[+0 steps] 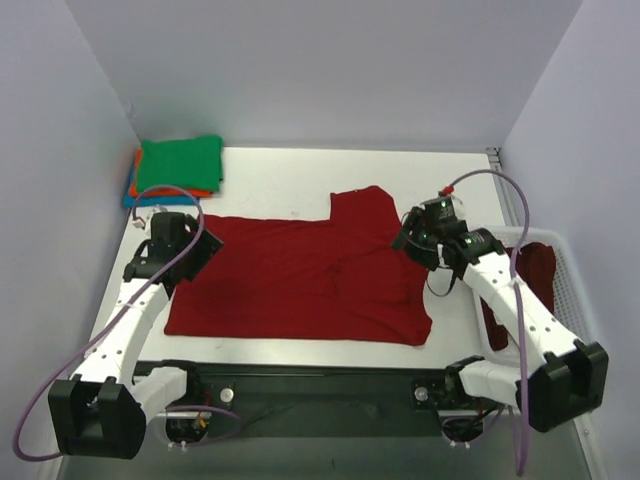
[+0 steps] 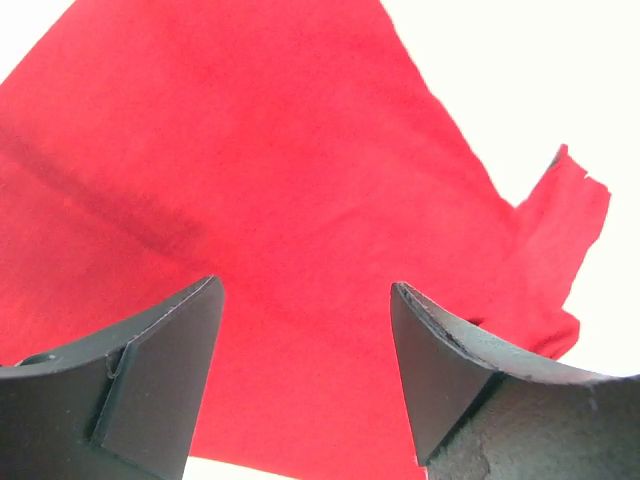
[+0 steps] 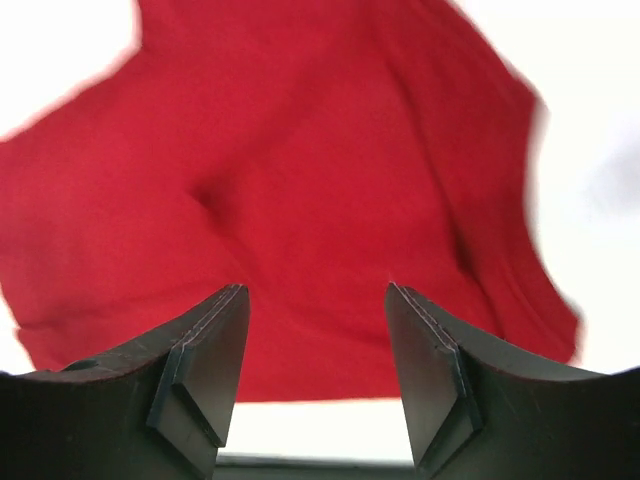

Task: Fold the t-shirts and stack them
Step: Fold the flattened tshirt in 1/3 of the way, then grap the side of the flattened tshirt furthest away from the robot with both arms

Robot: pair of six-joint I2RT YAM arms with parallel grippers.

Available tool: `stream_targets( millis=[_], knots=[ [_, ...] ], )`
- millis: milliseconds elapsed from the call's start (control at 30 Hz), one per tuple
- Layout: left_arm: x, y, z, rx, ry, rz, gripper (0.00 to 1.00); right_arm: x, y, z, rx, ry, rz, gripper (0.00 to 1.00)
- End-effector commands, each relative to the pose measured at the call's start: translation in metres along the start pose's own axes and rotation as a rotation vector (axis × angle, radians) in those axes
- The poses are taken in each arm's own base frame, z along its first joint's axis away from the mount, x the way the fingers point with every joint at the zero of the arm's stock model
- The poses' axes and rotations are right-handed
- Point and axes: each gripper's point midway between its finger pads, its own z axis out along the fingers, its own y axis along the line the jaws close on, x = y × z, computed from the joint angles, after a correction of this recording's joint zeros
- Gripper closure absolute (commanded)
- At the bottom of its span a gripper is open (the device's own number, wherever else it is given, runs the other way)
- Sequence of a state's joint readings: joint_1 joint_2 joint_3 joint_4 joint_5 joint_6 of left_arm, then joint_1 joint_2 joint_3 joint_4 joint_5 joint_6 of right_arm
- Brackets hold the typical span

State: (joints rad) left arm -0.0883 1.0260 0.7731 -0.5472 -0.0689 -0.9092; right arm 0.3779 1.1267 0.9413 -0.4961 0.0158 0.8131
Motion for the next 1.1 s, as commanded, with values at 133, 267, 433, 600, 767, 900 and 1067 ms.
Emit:
stream_targets(
  millis=[133,267,433,600,767,900,1067],
  knots=[
    [-0.09,-0.056,0.056,-0.074,-0.19,0.025,0.31,-0.099,0.067,0.068,-0.144,-0.011,-0.125,0.44],
    [-0.103,-0.044,0.112,-0.257,-0.174,0.081,0.4,-0.132,0.08,0.098,-0.166,-0.009,-0.121,0.45],
    [-0.111,-0.042,0.154,-0.357,-0.146,0.103,0.41,-0.149,0.093,0.125,-0.2,0.011,-0.127,0.45],
    [-0.117,-0.039,0.19,-0.449,-0.123,0.112,0.42,-0.151,0.091,0.143,-0.199,0.036,-0.129,0.46],
    [-0.116,-0.03,0.212,-0.519,-0.104,0.106,0.43,-0.15,0.088,0.151,-0.197,0.049,-0.138,0.46],
    [-0.121,-0.025,0.214,-0.547,-0.123,0.097,0.43,-0.149,0.083,0.157,-0.194,0.062,-0.127,0.46],
    [-0.12,-0.013,0.226,-0.585,-0.111,0.082,0.46,-0.149,0.079,0.162,-0.198,0.074,-0.123,0.46]
  ],
)
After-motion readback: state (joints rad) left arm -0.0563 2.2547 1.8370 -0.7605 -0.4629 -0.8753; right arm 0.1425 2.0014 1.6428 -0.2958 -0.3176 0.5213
